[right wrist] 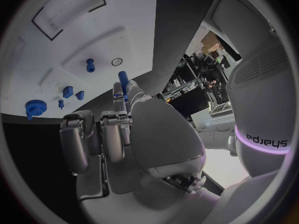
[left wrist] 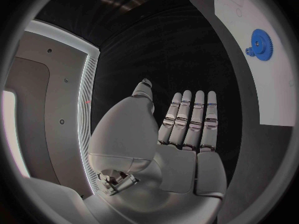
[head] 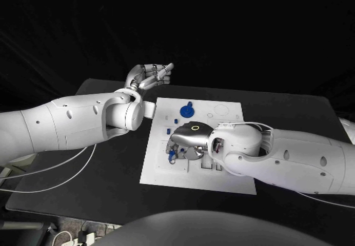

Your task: Assemble the parts on the task board

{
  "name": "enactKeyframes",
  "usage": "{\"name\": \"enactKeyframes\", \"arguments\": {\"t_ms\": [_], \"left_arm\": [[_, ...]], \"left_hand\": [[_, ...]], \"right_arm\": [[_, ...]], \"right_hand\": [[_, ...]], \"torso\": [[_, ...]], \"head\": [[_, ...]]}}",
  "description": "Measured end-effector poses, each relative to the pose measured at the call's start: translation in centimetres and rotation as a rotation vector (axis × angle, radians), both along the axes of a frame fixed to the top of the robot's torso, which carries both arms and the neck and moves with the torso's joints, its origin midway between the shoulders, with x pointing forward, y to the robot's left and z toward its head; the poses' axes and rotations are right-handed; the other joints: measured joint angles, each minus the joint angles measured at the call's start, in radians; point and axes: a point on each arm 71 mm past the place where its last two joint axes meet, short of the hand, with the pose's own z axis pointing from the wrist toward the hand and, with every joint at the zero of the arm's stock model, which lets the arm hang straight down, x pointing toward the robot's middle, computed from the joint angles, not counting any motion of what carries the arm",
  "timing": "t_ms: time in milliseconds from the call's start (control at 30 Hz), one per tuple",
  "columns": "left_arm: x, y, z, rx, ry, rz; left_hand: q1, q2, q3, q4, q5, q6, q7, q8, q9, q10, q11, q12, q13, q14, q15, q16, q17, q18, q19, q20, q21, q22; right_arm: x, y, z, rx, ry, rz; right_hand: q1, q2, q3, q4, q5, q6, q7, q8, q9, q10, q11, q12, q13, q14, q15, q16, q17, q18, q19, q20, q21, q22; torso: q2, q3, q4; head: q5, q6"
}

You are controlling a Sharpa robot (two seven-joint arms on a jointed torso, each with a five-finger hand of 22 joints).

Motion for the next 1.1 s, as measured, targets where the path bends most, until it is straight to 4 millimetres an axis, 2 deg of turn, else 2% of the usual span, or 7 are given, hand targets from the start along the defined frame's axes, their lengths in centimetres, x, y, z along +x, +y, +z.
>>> {"name": "enactKeyframes", "arguments": {"t_ms": [300,700,1100], "left_arm": [[-0.1,0.1,0.0,0.000,0.001,0.001],[-0.1,0.2,0.0,0.000,0.000,0.001],[-0.1,0.2,0.0,0.000,0.000,0.001]], "left_hand": [[0.000,0.000,0.000,0.000,0.000,0.000,0.000,0.000,0.000,0.000,0.000,0.000,0.000,0.000,0.000,0.000,0.000,0.000,0.000,0.000,0.000,0.000],[0.000,0.000,0.000,0.000,0.000,0.000,0.000,0.000,0.000,0.000,0.000,0.000,0.000,0.000,0.000,0.000,0.000,0.000,0.000,0.000,0.000,0.000],[0.000,0.000,0.000,0.000,0.000,0.000,0.000,0.000,0.000,0.000,0.000,0.000,0.000,0.000,0.000,0.000,0.000,0.000,0.000,0.000,0.000,0.000]], "right_arm": [[0.0,0.3,-0.7,-0.022,-0.005,0.010],[-0.1,0.7,-1.4,-0.045,-0.024,0.026],[0.2,0.6,-1.6,-0.069,-0.044,0.028]], "right_hand": [[0.000,0.000,0.001,0.001,0.000,0.000,0.000,0.000,0.000,-0.004,0.004,0.000,-0.001,0.000,0.000,0.000,0.000,0.000,0.000,0.000,0.000,0.001],[-0.004,-0.004,0.005,-0.004,-0.002,0.000,0.000,-0.001,0.001,-0.007,0.000,0.000,-0.001,0.000,0.000,0.000,0.000,0.000,0.000,0.000,0.000,0.001],[-0.003,-0.003,0.005,-0.004,0.001,0.004,0.003,-0.007,0.004,-0.007,0.000,0.000,-0.001,0.000,0.000,0.000,0.000,0.000,0.000,0.000,0.000,0.001]], "torso": [[0.000,0.0000,-0.0002],[0.000,0.0000,0.0003],[0.001,0.0007,-0.0002]], "head": [[-0.004,0.000],[-0.008,0.000],[-0.007,0.000]]}}
